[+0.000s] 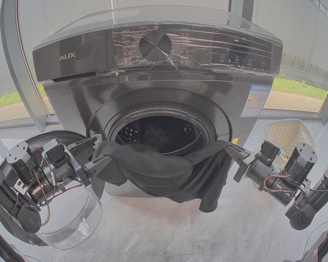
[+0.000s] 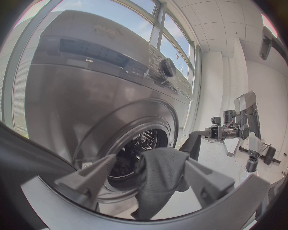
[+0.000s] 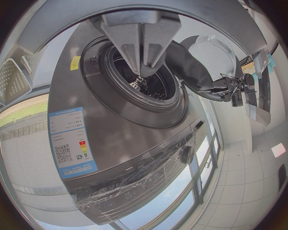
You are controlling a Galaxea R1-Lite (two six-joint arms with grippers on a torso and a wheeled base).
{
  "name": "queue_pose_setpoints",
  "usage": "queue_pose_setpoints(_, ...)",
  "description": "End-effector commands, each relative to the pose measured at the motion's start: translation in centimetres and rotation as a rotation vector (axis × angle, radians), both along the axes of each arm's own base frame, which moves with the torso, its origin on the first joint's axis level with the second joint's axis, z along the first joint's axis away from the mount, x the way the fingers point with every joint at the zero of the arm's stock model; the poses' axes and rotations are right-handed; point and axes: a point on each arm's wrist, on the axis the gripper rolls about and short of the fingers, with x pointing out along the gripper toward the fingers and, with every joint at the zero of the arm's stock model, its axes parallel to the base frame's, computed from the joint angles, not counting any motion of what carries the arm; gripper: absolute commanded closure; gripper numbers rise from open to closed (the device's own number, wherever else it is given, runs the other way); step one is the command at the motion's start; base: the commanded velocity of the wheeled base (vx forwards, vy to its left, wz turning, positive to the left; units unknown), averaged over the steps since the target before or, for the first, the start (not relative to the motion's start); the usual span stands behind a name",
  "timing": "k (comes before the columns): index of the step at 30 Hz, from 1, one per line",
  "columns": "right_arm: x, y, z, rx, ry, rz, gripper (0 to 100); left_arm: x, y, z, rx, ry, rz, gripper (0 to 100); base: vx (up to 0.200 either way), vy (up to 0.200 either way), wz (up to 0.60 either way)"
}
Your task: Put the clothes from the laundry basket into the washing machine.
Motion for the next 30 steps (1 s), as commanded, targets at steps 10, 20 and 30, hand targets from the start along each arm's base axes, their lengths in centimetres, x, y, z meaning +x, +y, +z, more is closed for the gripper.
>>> queue_pose_setpoints(10, -1.2, 3.7, -0.9, 0.008, 0.038, 0.116, 100, 0.5, -3.9, -6.3, 0.142, 0.179, -0.134, 0, 0.000, 0.000, 0.00)
queue_pose_setpoints(20, 0.3, 6.9, -1.2, 0.023, 0.014, 0.161, 100, 1.7, -7.3, -8.5, 0.162, 0.216, -0.235, 0, 0.000, 0.000, 0.00)
queue_pose_setpoints(30, 0.9, 8.4, -1.1, 0.031, -0.004, 0.180, 100, 2.7, -10.0, -10.0, 0.177, 0.214, -0.296, 0, 0.000, 0.000, 0.00)
